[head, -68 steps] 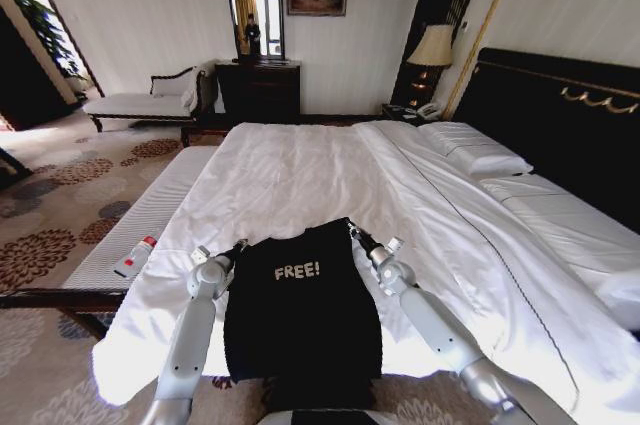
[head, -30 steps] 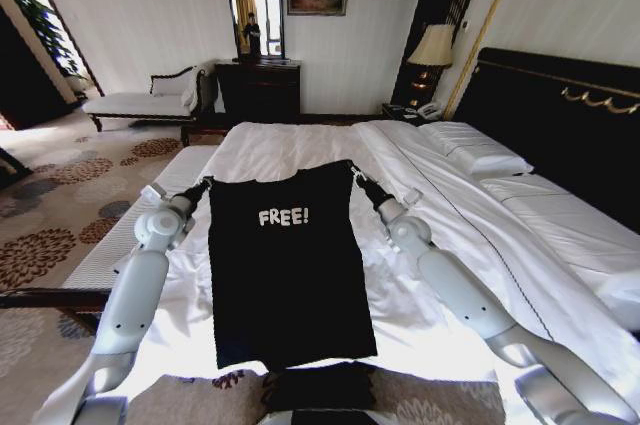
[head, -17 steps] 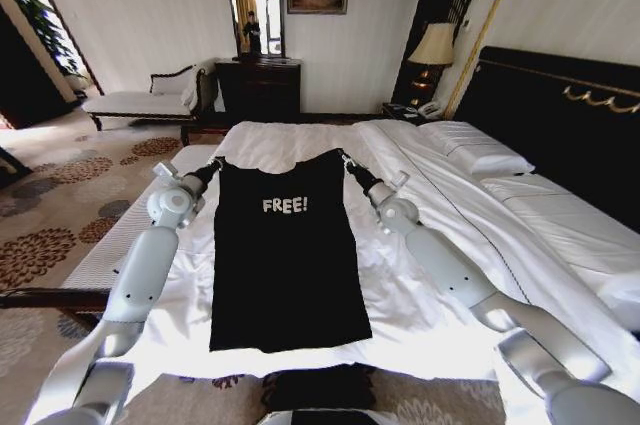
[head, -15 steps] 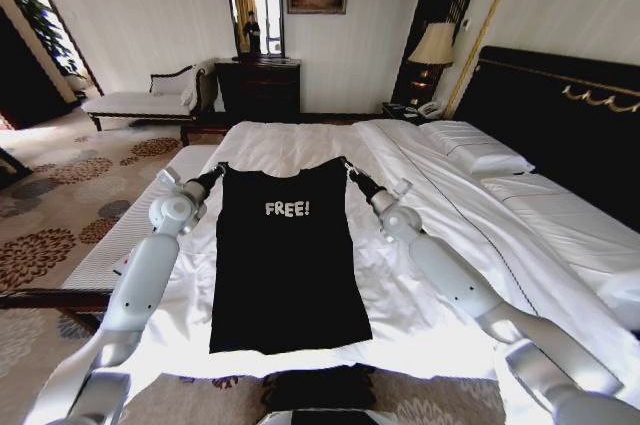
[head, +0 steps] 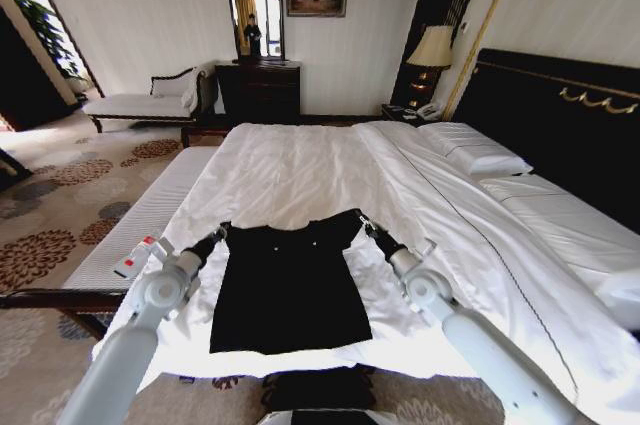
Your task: Fold the clothes on the bed.
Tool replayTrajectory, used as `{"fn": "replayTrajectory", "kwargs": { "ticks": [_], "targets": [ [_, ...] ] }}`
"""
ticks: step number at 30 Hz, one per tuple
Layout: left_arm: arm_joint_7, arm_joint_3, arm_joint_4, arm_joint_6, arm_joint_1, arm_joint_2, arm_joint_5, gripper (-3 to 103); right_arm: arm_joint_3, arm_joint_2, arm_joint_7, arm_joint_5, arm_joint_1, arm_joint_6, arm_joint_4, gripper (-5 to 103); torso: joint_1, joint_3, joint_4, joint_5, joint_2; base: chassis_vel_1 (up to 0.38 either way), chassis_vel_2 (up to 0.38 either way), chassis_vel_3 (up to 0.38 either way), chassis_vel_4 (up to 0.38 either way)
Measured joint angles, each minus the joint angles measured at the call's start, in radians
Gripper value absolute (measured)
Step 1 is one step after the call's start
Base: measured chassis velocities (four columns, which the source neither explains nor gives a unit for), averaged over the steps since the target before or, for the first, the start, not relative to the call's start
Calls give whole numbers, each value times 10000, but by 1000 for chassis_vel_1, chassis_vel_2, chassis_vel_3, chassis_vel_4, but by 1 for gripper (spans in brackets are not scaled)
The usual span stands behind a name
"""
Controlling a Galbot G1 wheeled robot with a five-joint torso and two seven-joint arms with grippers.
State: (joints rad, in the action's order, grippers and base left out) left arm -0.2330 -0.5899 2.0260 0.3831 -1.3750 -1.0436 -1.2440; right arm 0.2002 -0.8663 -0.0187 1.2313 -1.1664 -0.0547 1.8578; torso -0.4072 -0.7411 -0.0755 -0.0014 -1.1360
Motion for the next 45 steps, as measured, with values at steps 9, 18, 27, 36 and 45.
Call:
{"fn": "replayTrajectory", "kwargs": {
  "ticks": [9, 18, 27, 36, 45],
  "targets": [
    [321, -629, 683, -6, -2205, -395, 826, 3, 929, -208, 189, -1178, -2778, -371, 378, 0, 0, -1, -4, -4, -1, 0, 0, 0, 0],
    [268, -553, 296, -174, -2685, -1093, 1908, 3, 891, -699, 336, -2068, -3392, -729, -139, 0, -5, -4, -3, -4, 1, 0, 0, 0, 0],
    [383, -1334, 1457, -18, -3357, -1292, 2451, 14, 1544, -913, 357, -2422, -3898, -985, 797, 13, -6, -4, 0, -2, 2, 0, 0, 0, 0],
    [281, -2941, 2886, 828, -3048, -1374, 817, 46, 3225, -1331, 252, -1121, -4737, -813, 2953, 45, -3, -3, -1, -2, 0, 0, 0, 0, 0],
    [-37, -2013, -521, 569, -252, -1518, 1780, 84, 2504, -1606, -230, -1508, -3445, -582, 1900, 83, -7, -7, 15, -5, 5, 0, 0, 0, 0]
  ]
}}
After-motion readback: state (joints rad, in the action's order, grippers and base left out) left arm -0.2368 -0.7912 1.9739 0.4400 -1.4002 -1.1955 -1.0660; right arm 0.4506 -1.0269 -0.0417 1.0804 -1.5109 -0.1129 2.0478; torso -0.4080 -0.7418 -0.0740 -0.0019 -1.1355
